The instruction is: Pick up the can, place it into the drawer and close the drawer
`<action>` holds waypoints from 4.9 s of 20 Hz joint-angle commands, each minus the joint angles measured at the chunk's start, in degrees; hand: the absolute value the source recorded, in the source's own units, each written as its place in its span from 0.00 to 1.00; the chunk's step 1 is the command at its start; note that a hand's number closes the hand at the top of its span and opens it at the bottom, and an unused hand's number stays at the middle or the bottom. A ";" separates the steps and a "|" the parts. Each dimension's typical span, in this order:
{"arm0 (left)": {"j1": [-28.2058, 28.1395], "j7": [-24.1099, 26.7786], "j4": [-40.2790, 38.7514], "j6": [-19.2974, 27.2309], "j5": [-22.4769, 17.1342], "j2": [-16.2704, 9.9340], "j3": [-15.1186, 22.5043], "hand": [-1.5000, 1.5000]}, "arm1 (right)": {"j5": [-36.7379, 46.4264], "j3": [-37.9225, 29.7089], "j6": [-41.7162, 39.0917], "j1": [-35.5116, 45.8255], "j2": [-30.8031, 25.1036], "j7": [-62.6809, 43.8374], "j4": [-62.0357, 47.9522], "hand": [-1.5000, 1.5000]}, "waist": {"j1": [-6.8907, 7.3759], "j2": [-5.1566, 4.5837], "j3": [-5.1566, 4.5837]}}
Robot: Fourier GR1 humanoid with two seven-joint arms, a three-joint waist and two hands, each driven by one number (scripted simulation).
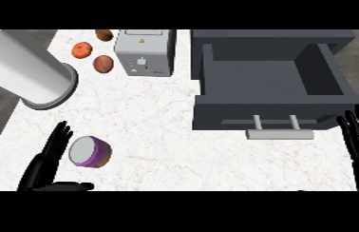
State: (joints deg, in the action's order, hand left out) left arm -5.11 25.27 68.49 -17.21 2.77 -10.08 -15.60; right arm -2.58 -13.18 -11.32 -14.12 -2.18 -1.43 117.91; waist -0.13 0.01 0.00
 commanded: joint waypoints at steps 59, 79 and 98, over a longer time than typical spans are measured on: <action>16.70 -5.50 -5.10 13.05 -8.25 4.84 1.89 1.00 | -2.49 -1.63 -1.09 -2.24 2.10 -3.14 5.69 0.00 | -0.01 0.03 0.00; 38.63 -37.47 14.42 29.65 -2.20 10.06 19.58 1.00 | -3.56 -2.43 -0.65 -3.07 1.87 -3.70 7.70 0.00 | -0.54 0.08 0.04; 70.79 -42.19 -8.39 45.20 -6.40 10.08 26.76 1.00 | -3.26 -0.49 0.11 -2.51 2.12 -6.63 9.12 0.00 | -1.11 -0.12 0.03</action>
State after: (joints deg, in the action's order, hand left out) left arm 60.55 -16.76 64.93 25.89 -2.53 0.00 10.77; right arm -6.08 -15.19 -11.62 -16.43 -0.85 -6.96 126.53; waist -1.24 -0.09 0.03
